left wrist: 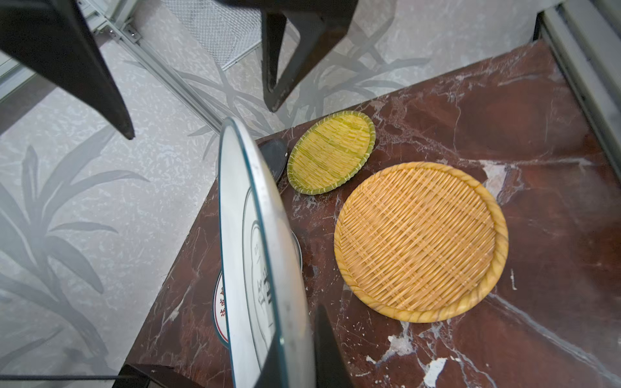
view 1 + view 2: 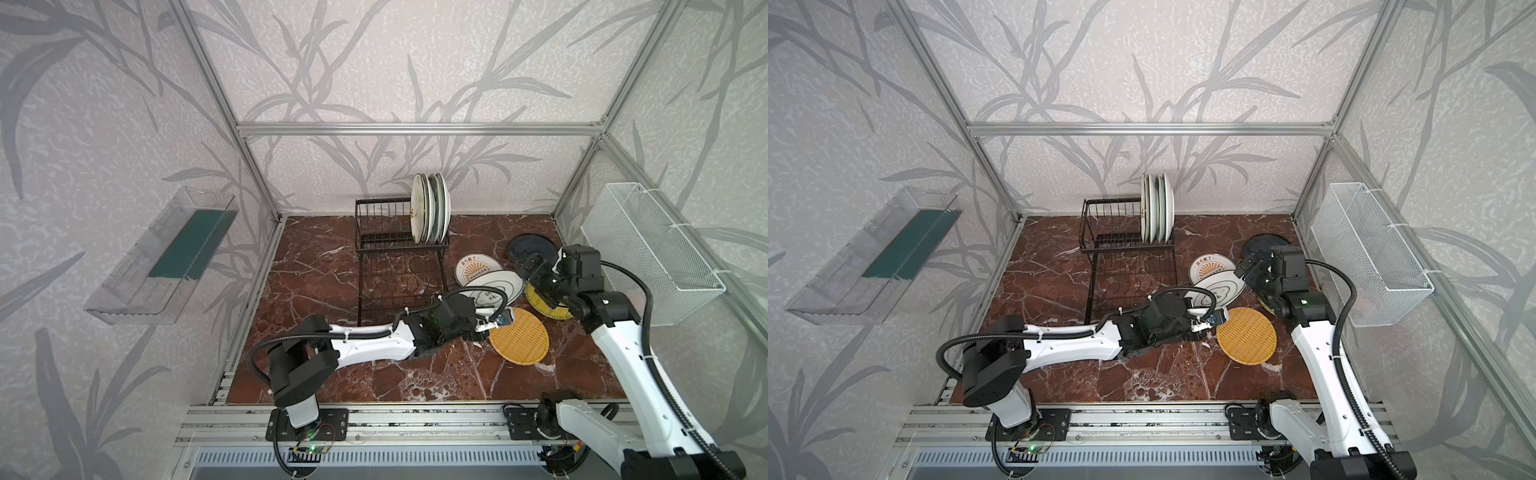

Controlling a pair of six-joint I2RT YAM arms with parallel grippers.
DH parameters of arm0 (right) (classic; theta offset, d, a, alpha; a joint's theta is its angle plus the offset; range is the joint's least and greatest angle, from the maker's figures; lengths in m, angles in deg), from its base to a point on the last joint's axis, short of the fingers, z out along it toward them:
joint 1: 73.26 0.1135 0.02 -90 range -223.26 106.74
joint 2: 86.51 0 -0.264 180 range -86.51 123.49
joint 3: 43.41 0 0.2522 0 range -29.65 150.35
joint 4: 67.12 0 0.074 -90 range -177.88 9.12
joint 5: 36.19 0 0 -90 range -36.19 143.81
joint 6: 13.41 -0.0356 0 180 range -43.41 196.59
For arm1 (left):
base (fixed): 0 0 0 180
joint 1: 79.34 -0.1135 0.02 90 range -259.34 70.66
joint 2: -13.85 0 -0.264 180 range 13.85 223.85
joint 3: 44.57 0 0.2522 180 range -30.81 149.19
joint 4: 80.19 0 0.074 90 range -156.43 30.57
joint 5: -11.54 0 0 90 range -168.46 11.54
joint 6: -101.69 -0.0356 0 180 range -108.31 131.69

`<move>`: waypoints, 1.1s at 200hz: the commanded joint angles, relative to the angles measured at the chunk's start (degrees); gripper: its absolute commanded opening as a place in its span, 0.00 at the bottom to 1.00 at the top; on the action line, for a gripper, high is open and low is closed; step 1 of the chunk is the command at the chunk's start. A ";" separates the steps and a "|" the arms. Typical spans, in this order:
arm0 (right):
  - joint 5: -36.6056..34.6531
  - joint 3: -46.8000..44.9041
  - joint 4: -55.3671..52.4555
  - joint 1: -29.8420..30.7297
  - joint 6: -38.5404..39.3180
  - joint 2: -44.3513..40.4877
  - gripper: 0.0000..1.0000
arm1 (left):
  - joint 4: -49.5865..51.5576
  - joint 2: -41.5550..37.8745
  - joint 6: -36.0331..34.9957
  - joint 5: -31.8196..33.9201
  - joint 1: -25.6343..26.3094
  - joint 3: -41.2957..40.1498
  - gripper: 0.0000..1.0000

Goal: Load plates into a dish rack
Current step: Place the plate on the dish rack.

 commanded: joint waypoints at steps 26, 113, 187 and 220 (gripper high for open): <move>4.10 -3.03 17.18 -0.30 5.51 0.80 0.99 | 7.51 -16.04 17.78 -3.03 0.61 -2.31 0.00; 20.40 -17.15 39.43 0.47 10.10 -3.80 0.99 | 36.43 -36.84 39.55 9.15 -0.08 10.16 0.00; 23.66 -27.88 55.85 8.61 18.72 -10.33 0.99 | 39.68 -35.41 41.63 19.81 -4.70 26.56 0.00; 24.56 -30.23 58.77 12.30 20.27 -11.46 0.99 | 40.44 -31.14 51.06 10.38 -17.32 30.37 0.00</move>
